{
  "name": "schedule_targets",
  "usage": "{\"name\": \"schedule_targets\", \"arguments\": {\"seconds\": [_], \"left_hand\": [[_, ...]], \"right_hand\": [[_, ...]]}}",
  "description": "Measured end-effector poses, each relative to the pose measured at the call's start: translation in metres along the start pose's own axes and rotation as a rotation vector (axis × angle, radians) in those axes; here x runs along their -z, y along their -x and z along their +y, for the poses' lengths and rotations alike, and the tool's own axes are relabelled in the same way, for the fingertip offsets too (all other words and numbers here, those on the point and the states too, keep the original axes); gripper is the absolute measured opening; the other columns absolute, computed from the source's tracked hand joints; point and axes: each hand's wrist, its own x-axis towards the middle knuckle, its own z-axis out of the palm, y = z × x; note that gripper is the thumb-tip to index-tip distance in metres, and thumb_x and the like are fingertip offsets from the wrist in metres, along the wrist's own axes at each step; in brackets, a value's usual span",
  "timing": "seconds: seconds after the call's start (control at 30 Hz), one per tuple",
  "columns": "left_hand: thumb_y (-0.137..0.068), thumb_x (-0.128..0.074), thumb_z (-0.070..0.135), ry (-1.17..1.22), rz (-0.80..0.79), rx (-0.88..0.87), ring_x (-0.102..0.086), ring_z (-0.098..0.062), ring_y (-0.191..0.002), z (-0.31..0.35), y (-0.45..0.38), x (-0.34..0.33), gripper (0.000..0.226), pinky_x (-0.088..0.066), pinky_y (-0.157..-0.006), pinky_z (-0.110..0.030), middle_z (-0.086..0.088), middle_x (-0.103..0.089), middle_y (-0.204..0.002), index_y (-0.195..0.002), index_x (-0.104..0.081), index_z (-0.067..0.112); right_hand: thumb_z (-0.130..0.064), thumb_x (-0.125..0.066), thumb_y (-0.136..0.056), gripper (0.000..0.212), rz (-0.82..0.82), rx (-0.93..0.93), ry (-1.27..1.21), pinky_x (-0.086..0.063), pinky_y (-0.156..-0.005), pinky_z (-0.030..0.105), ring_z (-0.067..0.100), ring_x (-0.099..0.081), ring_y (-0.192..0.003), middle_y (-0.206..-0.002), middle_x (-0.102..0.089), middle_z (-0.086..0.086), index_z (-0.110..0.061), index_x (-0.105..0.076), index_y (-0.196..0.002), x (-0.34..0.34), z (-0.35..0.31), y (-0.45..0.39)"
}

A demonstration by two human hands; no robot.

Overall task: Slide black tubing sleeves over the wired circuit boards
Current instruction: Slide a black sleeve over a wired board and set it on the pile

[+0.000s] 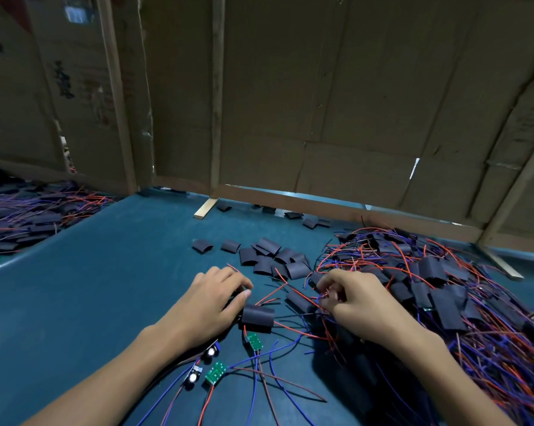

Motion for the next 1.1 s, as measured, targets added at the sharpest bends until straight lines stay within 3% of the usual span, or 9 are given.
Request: {"name": "schedule_targets", "arguments": {"seconds": [0.1,0.33,0.5,0.63,0.73,0.83,0.93,1.0,1.1], "left_hand": [[-0.104,-0.044,0.042,-0.012,0.011,0.001,-0.049,-0.010,-0.108,0.001,0.001,-0.001,0.022,-0.036,-0.092,-0.032,0.020,-0.055,-0.115,-0.119,-0.059,0.035],[-0.098,-0.050,0.044,0.032,0.299,-0.135,-0.056,-0.016,-0.102,0.049,-0.007,0.020,0.032,-0.042,-0.083,-0.038,0.012,-0.061,-0.109,-0.118,-0.066,0.025],[-0.084,-0.045,0.076,0.261,-0.004,0.007,-0.041,0.003,-0.105,0.097,-0.003,0.001,0.050,-0.030,-0.091,-0.025,0.028,-0.055,-0.109,-0.113,-0.061,0.038],[-0.082,-0.072,0.053,0.669,-0.095,0.152,-0.061,-0.004,-0.084,0.109,-0.008,-0.009,0.037,-0.051,-0.082,-0.034,0.012,-0.071,-0.094,-0.102,-0.072,0.022],[-0.084,-0.073,0.033,0.931,-0.094,0.212,-0.062,-0.006,-0.081,0.109,-0.010,-0.009,0.023,-0.054,-0.083,-0.038,-0.001,-0.076,-0.090,-0.097,-0.074,0.013],[-0.084,-0.069,0.029,1.016,-0.031,0.243,-0.063,-0.008,-0.078,0.102,-0.011,-0.005,0.017,-0.053,-0.079,-0.032,-0.004,-0.075,-0.088,-0.093,-0.073,0.015],[-0.084,-0.069,0.027,1.000,-0.023,0.256,-0.058,-0.005,-0.065,0.099,-0.010,-0.005,0.010,-0.045,-0.063,-0.017,0.000,-0.071,-0.075,-0.086,-0.069,0.017],[-0.082,-0.069,0.024,1.019,-0.014,0.263,-0.053,-0.003,-0.057,0.098,-0.011,-0.006,0.008,-0.040,-0.057,-0.012,0.004,-0.064,-0.067,-0.080,-0.066,0.017],[-0.078,-0.068,0.018,1.174,0.000,0.323,-0.042,-0.003,-0.044,0.095,-0.014,-0.002,0.006,-0.033,-0.045,-0.011,0.002,-0.056,-0.062,-0.076,-0.062,0.017]], "right_hand": [[-0.010,-0.065,-0.090,0.027,0.070,0.067,-0.159,-0.041,-0.066,0.010,-0.007,-0.056,-0.070,-0.072,-0.062,-0.013,-0.021,-0.070,-0.114,0.001,-0.002,0.003],[-0.016,-0.085,-0.080,0.027,0.178,0.069,-0.451,-0.049,-0.071,0.023,0.004,-0.061,-0.067,-0.075,-0.071,-0.011,-0.029,-0.074,-0.100,0.006,-0.011,0.004],[-0.009,-0.086,-0.077,0.023,0.190,0.033,-0.767,-0.052,-0.072,0.023,0.008,-0.066,-0.068,-0.076,-0.074,-0.001,-0.022,-0.076,-0.093,0.008,-0.025,0.005],[0.008,-0.077,-0.080,0.026,0.005,0.002,-1.015,-0.055,-0.071,0.025,0.014,-0.068,-0.073,-0.082,-0.075,0.006,-0.012,-0.074,-0.097,0.002,-0.032,0.006],[0.013,-0.074,-0.080,0.038,-0.010,0.045,-0.904,-0.055,-0.087,0.023,0.012,-0.071,-0.095,-0.101,-0.077,0.002,-0.017,-0.073,-0.104,0.003,-0.023,0.002],[-0.014,-0.087,-0.077,0.043,-0.006,-0.057,-0.691,-0.052,-0.095,0.029,0.007,-0.068,-0.105,-0.111,-0.073,-0.007,-0.030,-0.069,-0.113,0.004,-0.010,-0.002],[-0.036,-0.087,-0.077,0.027,-0.138,-0.176,-0.574,-0.056,-0.079,0.030,0.005,-0.068,-0.079,-0.091,-0.076,-0.003,-0.025,-0.075,-0.098,0.005,-0.002,-0.003],[-0.029,-0.084,-0.081,0.012,-0.221,-0.152,-0.552,-0.052,-0.068,0.028,0.003,-0.062,-0.063,-0.076,-0.076,-0.003,-0.019,-0.079,-0.087,0.006,0.000,-0.003],[-0.022,-0.079,-0.083,0.005,-0.156,-0.135,-0.365,-0.052,-0.071,0.023,-0.002,-0.064,-0.063,-0.069,-0.074,-0.011,-0.024,-0.078,-0.079,0.007,0.004,-0.004]]}}
